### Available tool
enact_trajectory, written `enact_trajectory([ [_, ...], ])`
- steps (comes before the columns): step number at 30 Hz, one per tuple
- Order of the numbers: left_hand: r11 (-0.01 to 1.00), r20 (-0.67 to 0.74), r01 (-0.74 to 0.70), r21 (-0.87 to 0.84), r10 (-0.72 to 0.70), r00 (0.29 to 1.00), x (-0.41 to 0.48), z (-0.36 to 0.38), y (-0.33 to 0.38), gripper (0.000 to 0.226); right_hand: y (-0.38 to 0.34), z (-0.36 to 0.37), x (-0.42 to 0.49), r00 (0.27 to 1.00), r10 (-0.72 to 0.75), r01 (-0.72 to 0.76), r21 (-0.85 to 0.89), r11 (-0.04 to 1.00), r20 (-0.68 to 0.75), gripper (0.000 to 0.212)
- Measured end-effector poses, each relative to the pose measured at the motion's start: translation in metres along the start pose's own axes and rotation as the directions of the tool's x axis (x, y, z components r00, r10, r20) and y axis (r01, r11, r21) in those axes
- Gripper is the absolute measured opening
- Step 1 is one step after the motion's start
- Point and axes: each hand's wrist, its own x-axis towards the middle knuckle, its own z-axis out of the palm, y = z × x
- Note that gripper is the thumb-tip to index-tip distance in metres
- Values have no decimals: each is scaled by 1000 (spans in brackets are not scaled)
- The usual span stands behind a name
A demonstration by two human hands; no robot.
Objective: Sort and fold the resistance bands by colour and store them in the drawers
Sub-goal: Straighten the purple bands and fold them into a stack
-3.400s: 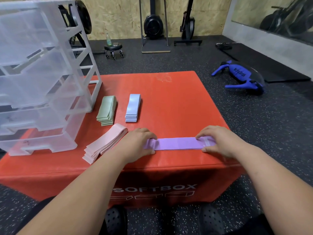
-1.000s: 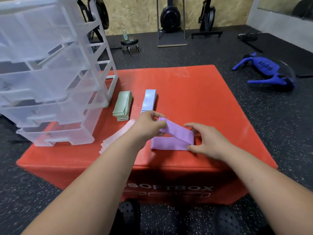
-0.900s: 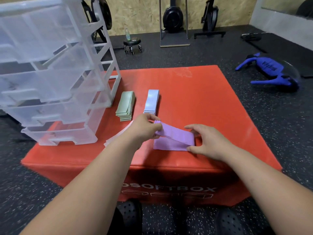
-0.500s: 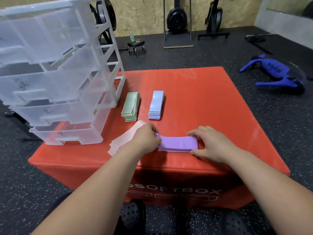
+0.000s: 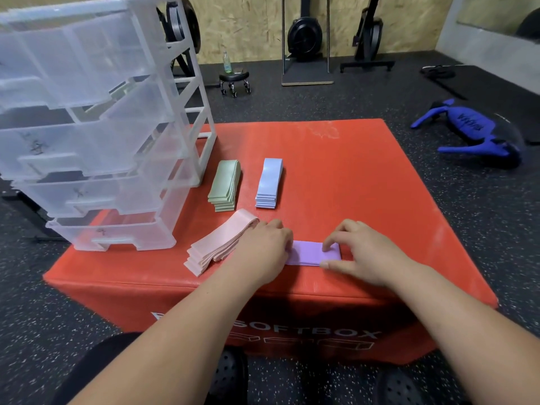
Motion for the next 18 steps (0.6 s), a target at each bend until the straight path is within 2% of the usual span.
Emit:
enact_trajectory([
  [3, 998, -63, 32, -45, -35, 997, -1, 3, 1, 16, -2, -1, 3, 995, 99, -97, 75, 992, -22, 14],
  [4, 998, -68, 38, -52, -41, 997, -1, 4, 1, 14, -4, 0, 3, 992, 128, -126, 74, 989, -16, 13],
  [9, 991, -55, 72, -109, -78, 995, -2, 3, -1, 10, -14, 3, 9, 922, 385, -386, 122, 914, 33, 56],
  [12, 987, -48, 79, -143, -86, 995, 0, 5, -3, 17, -19, 2, 12, 890, 450, -454, 231, 860, 74, 53],
  [15, 972, -17, 39, -232, -44, 999, 0, 5, -6, 49, -26, -4, 13, 895, 445, -410, 415, 812, 13, 45],
  [16, 951, 4, 32, -308, -33, 999, -1, 4, -7, 59, -29, -7, 15, 907, 421, -359, 493, 793, -17, 44],
  [18, 880, 48, 50, -472, -31, 998, -3, 1, -8, 63, -33, -16, 17, 937, 338, -207, 645, 736, -84, 45],
])
